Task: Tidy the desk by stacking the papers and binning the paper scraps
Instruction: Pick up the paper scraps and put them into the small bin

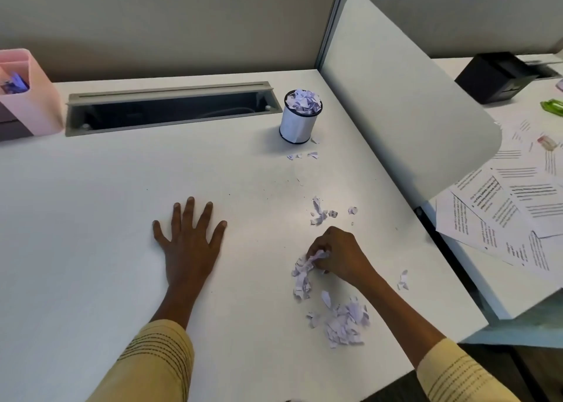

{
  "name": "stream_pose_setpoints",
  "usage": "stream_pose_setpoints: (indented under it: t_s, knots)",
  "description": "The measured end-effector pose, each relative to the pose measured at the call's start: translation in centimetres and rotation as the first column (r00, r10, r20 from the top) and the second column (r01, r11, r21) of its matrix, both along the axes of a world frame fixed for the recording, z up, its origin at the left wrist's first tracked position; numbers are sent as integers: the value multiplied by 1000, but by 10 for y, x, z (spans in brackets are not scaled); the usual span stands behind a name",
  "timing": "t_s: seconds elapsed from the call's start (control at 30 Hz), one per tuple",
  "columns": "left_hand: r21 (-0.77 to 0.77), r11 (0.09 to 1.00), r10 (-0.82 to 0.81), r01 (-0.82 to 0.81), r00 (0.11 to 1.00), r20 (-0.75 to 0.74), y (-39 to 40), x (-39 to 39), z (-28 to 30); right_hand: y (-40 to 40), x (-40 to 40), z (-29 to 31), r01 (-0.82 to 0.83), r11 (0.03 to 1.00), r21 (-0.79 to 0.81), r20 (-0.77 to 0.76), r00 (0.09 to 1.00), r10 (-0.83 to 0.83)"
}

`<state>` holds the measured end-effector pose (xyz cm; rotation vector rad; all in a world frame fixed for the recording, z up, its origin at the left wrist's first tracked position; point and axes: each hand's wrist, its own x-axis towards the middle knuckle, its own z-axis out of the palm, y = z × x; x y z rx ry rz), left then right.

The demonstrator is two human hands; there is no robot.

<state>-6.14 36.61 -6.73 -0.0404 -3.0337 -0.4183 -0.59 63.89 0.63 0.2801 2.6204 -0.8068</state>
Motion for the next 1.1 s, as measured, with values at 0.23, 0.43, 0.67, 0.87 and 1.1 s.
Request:
stream_pose_setpoints:
  t_s: [0.23,0.43,0.67,0.87,1.1]
  knots:
    - [-16,1000,2,-2,1000,3,0,0,-2,12,-61,27,91,966,-243,12,996,-91]
    - [-31,1000,1,-1,1000,-5,0,0,0,26,-160,85,107,913,-394,-232,949,-212]
    - [-55,998,10,-10,1000,1,1,0,0,31,-263,110,140,984,-111,-406,897,-173]
    - [-63,998,23,-22,1000,16,0,-1,0,27,-287,118,96,995,-37,-343,934,-102]
    - [-60,998,26,-25,1000,15,1,-1,1,39,-279,109,139,988,-72,-570,807,-156]
